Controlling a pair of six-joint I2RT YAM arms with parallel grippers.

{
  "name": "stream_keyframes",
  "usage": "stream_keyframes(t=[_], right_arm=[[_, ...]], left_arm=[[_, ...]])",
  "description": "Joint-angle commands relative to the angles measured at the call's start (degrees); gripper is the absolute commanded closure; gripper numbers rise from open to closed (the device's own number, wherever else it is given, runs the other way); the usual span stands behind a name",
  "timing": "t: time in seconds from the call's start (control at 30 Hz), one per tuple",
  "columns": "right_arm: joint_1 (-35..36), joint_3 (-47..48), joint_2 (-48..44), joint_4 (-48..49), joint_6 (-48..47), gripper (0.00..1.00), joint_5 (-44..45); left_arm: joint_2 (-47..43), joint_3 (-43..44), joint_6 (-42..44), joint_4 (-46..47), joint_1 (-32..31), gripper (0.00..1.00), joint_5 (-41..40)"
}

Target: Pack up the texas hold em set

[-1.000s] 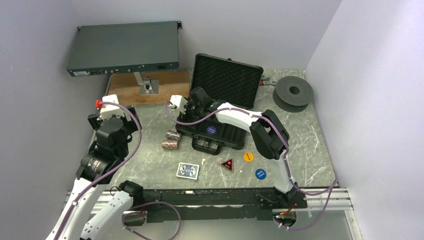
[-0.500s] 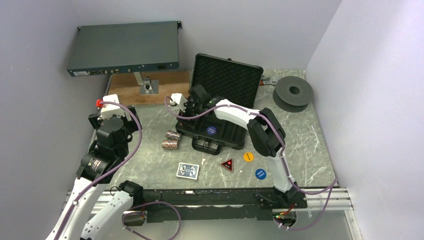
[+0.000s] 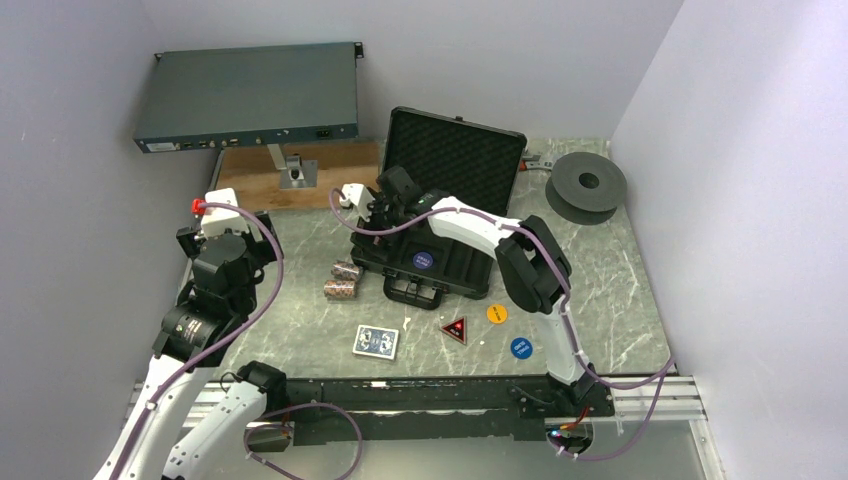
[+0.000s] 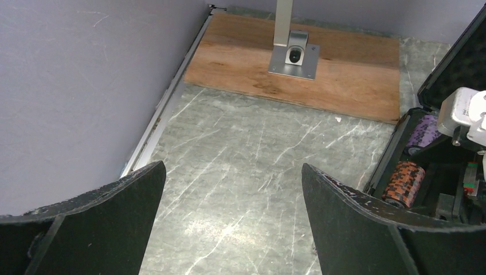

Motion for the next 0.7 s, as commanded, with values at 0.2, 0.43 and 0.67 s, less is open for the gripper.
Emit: stream_keyframes(t=[0.2,0.43,0.67], right_arm=[[0.38,-0.70,-12.40,6.16,6.78,0.00,-0.01],[-1.01,-7.92,-15.95,14.50,28.91,0.00,0.15],[-1.09,-16.34,-16.35,21.68,36.60,0.16,-4.09]], left_arm=[[0.63,-0.07,0.86,1.92,0.29,0.05,-0.06],[1.01,0.13,0.68,1.76,0.51,0.05,0.14],[1.16,0.06,0.39,1.77,0.59,0.05,1.18]])
